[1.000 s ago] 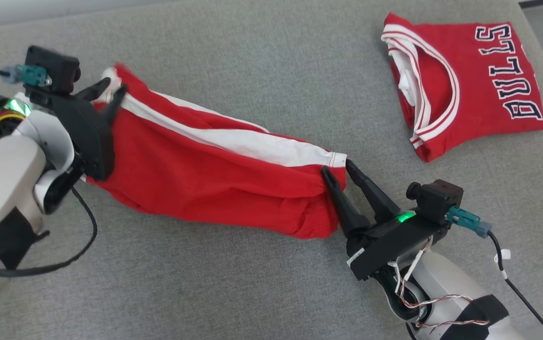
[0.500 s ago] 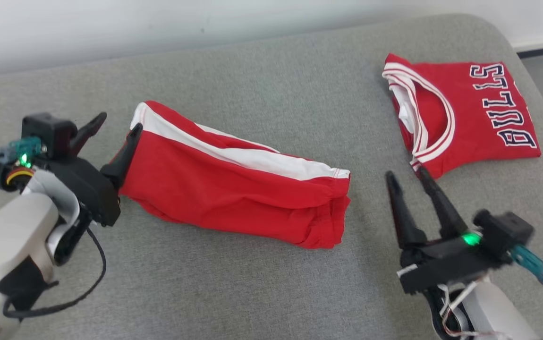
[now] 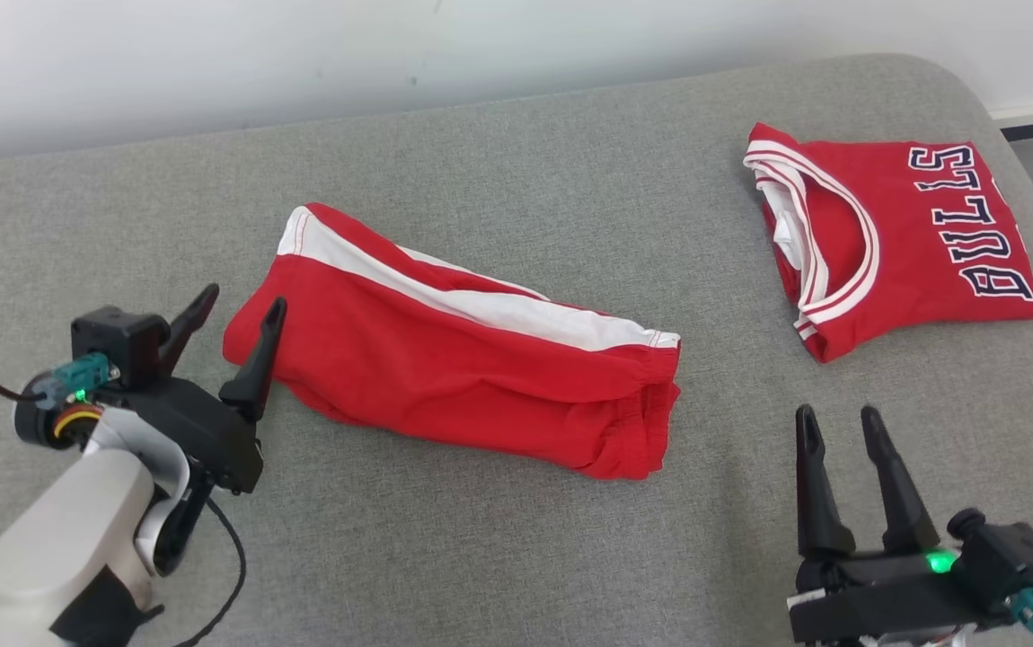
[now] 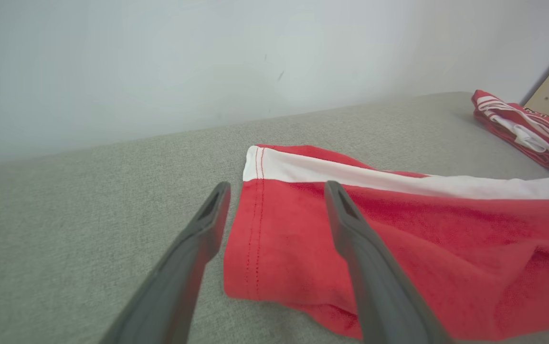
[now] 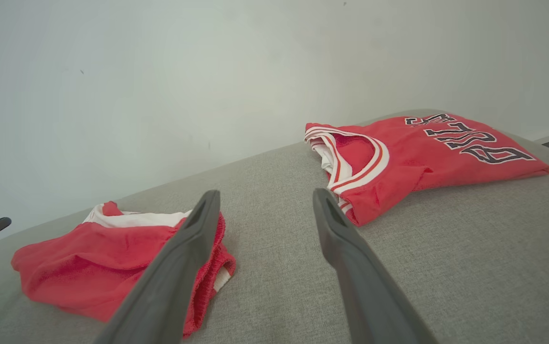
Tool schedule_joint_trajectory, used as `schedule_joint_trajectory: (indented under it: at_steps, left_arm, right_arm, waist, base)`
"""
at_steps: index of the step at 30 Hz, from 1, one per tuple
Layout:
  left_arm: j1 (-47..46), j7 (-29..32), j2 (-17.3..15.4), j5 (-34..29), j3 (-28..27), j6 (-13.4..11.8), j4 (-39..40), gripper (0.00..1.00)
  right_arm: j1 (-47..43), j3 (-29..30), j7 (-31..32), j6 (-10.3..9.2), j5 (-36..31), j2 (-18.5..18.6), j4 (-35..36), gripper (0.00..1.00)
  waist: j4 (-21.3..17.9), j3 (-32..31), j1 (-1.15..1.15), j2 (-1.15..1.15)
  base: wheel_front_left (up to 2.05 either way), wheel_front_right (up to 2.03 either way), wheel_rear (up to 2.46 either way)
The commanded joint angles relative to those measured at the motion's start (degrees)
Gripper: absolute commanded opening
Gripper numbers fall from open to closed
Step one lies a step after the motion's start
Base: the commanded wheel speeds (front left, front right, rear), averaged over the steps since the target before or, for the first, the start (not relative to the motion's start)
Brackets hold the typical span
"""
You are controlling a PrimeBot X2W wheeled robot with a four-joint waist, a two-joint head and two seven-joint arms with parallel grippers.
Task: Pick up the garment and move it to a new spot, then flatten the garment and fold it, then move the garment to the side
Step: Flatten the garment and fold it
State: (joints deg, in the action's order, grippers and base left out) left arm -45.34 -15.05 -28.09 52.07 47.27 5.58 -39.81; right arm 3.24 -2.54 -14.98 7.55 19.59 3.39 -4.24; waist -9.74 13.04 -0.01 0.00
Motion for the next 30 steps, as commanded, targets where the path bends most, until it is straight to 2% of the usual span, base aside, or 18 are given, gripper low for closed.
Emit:
schedule_joint_trajectory:
  at_steps: [1, 5, 12, 18, 22, 23, 25, 30]
  left_arm:
    - [1.3, -0.2, 0.8, -0.6, -1.1, 0.4, -1.1, 1.0]
    - [2.0, -0.2, 3.1, -0.6, -2.0, 1.2, -5.4, 1.0]
    - [0.0, -0.2, 4.8, -0.4, -2.3, 1.9, -11.7, 1.0]
    - [-1.2, 1.9, 6.4, 1.6, 0.0, 1.9, -16.5, 1.0]
    - [-1.5, 3.7, 6.4, 3.5, 2.2, 1.9, -16.1, 1.0]
    - [-1.4, 4.2, 6.4, 3.7, 2.9, 1.9, -16.1, 0.9]
    - [-1.8, 4.3, 5.7, 3.6, 4.0, 1.9, -16.9, 0.0]
    - [-0.8, 3.8, 6.2, 5.1, 5.9, 1.8, -17.8, 0.0]
  right_arm:
    - [-0.9, -0.2, -0.2, -0.13, -0.5, -0.4, 0.1, 1.0]
    - [-1.5, -0.9, -0.2, -0.13, -0.9, -0.5, -0.3, 1.0]
    - [0.2, -1.5, -0.2, -0.13, -1.0, -0.5, -0.8, 1.0]
    - [0.4, -2.0, -0.2, -0.13, -0.7, -0.5, -1.3, 1.0]
    - [0.7, -2.1, -0.2, -0.13, -0.4, -0.5, -1.5, 1.0]
    - [0.7, -2.0, -0.2, -0.13, -0.3, -0.5, -1.5, 1.0]
    - [0.8, -1.9, -0.2, -0.13, -0.3, -0.5, -1.6, 1.0]
    - [0.0, -2.0, -0.2, -0.13, -0.4, -0.6, -1.8, 1.0]
  waist:
    - [0.0, -0.1, 0.01, 0.0]
    - [-0.6, -0.2, 0.01, 0.0]
    - [-2.0, 0.5, 0.01, 0.0]
    - [-3.4, 1.4, 0.01, 0.0]
    - [-3.9, 1.9, 0.01, 0.0]
    - [-3.9, 1.9, 0.01, 0.0]
    - [-4.0, 1.8, 0.01, 0.0]
    - [-3.0, 0.3, 0.01, 0.0]
  base:
    - [0.0, 0.0, 0.0]
    - [0.0, 0.0, 0.0]
    - [0.0, 0.0, 0.0]
    - [0.0, 0.0, 0.0]
    - [0.0, 0.0, 0.0]
    - [0.0, 0.0, 0.0]
    - [0.0, 0.0, 0.0]
    - [0.0, 0.0, 0.0]
